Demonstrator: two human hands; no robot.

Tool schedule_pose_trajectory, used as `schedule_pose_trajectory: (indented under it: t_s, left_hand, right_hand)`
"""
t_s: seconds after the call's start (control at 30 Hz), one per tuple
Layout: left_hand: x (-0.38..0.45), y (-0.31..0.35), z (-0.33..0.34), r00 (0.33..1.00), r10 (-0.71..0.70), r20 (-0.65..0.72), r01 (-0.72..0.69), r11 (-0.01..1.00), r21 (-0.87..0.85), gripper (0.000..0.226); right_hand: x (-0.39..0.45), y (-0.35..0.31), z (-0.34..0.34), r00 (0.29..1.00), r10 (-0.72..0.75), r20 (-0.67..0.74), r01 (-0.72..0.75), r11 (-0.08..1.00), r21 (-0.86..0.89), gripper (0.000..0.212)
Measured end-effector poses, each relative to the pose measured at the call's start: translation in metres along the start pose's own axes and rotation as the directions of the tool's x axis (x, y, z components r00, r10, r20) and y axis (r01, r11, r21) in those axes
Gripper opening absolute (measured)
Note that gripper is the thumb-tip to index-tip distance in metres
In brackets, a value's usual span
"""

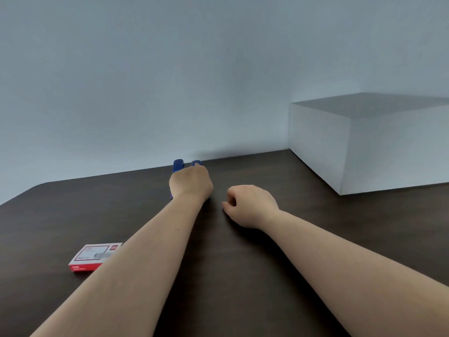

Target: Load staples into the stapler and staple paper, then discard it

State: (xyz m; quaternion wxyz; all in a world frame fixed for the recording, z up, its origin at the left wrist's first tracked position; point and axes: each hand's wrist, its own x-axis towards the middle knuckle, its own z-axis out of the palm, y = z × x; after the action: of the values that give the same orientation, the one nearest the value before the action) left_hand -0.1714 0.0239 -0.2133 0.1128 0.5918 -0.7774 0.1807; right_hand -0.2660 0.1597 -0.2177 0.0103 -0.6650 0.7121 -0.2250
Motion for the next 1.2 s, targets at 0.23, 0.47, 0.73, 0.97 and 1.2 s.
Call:
schedule_pose_trajectory:
  t_s: [0.23,0.47,0.73,0.97,1.2]
  left_hand:
    - [0.030,-0.001,0.037,0.996,-0.040,-0.082,0.038,0.999,-0.024,0.032]
    - [0.005,-0.006,0.020,0.969,0.119,-0.218,-0.109,0.992,0.058,0.039]
    - [-0.080,-0.009,-0.037,0.972,0.212,-0.099,-0.221,0.972,-0.084,0.031]
    - [-0.138,-0.030,-0.058,0.968,0.244,0.055,-0.234,0.961,-0.149,0.031]
    - [-0.153,-0.041,-0.057,0.971,0.235,0.053,-0.208,0.929,-0.308,0.032]
  right_hand:
    - [0.002,0.003,0.002,1.000,-0.005,-0.015,0.005,1.000,0.008,0.021]
    - [0.002,0.004,0.002,1.000,0.004,-0.022,-0.003,1.000,0.008,0.022]
    - [-0.014,-0.006,0.001,0.998,0.016,-0.058,-0.023,0.993,-0.118,0.031]
    - [-0.035,-0.016,-0.006,0.995,0.057,-0.081,-0.068,0.988,-0.138,0.037]
    - [-0.049,-0.022,-0.010,0.993,0.073,-0.093,-0.085,0.988,-0.132,0.029]
